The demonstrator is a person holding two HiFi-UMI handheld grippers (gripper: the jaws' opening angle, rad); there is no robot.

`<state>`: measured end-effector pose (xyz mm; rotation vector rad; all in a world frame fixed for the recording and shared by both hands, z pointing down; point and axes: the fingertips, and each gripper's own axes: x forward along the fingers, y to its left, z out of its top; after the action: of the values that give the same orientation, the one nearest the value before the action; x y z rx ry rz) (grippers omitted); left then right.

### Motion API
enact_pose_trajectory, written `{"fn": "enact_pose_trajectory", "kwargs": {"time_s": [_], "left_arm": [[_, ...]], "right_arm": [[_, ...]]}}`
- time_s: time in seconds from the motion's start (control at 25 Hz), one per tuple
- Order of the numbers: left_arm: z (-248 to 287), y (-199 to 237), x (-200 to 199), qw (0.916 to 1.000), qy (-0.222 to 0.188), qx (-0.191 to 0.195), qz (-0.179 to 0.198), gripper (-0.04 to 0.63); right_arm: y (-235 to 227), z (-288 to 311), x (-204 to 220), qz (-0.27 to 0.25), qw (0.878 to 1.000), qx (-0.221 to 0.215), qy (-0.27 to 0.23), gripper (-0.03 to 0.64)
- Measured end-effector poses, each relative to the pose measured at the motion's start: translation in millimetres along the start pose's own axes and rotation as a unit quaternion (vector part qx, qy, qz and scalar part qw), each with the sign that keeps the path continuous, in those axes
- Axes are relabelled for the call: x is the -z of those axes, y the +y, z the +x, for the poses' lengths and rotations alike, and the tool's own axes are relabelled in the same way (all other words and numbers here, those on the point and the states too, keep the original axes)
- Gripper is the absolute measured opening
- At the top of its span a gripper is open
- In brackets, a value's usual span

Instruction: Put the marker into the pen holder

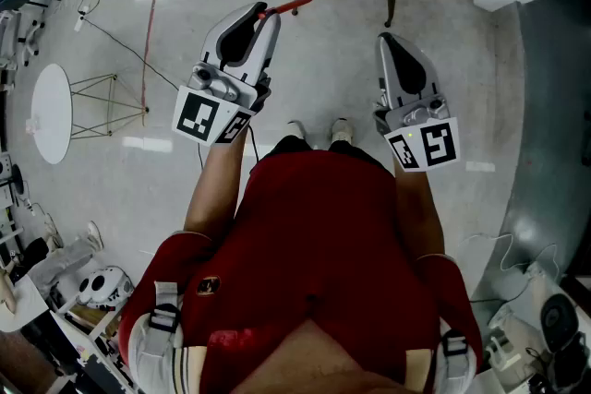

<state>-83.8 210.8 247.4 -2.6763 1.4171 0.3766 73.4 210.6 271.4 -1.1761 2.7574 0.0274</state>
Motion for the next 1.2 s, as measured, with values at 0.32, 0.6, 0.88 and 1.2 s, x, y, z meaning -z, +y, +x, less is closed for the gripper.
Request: {"fn": "enact_pose_trajectory", "kwargs": {"time_s": [0.32,0.6,0.88,1.2], "left_arm": [[-4,9,2,1.0,-0.002,0.007,-0.005,0.071],[-16,27,0,0.9998,-0.005,0.016,-0.008,0.071],[-23,47,5,0.9996,-0.008,0.027,-0.007,0.071],[-17,64,-5,0.9995,-0.012,0.025,-0.012,0.071]], "right_arm": [[5,7,1,0.003,1.0,0.013,-0.006,-0.002],[20,21,5,0.005,1.0,0.024,-0.006,-0.002],[33,38,17,0.002,1.0,0.028,-0.005,-0.001],[31,52,10,0.002,1.0,0.03,0.0,-0.002]]}}
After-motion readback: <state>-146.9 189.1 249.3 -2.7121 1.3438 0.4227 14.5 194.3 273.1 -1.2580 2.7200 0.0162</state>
